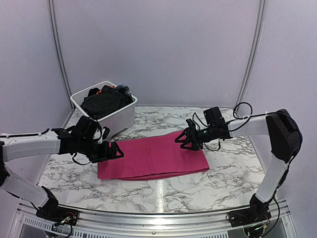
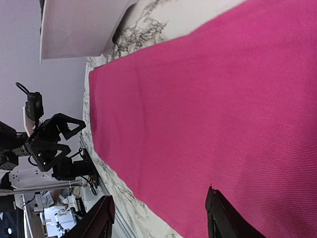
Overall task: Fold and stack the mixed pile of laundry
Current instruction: Flatten out the rectangle-folded trousers at the center of the board.
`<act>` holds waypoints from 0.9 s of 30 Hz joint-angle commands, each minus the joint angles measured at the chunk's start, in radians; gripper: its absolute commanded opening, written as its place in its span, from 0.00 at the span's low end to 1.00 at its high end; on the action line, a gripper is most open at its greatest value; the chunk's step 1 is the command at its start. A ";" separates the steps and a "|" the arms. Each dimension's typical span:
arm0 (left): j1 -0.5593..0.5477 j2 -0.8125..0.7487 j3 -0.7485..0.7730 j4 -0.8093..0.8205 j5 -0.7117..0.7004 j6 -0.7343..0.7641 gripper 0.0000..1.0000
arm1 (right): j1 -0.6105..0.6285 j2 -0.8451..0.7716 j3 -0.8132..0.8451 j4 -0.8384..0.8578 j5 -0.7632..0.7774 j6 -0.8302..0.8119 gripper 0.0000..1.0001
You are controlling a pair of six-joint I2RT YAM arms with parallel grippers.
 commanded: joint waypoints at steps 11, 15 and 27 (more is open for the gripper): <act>0.002 0.213 -0.165 0.099 -0.155 -0.177 0.95 | -0.134 -0.029 -0.411 0.179 -0.073 0.029 0.57; 0.004 0.157 -0.172 0.084 -0.154 -0.190 0.96 | -0.133 -0.151 -0.379 0.088 -0.090 -0.042 0.55; 0.161 -0.071 -0.138 0.002 -0.145 -0.199 0.99 | -0.250 -0.205 -0.086 -0.373 0.256 -0.312 0.55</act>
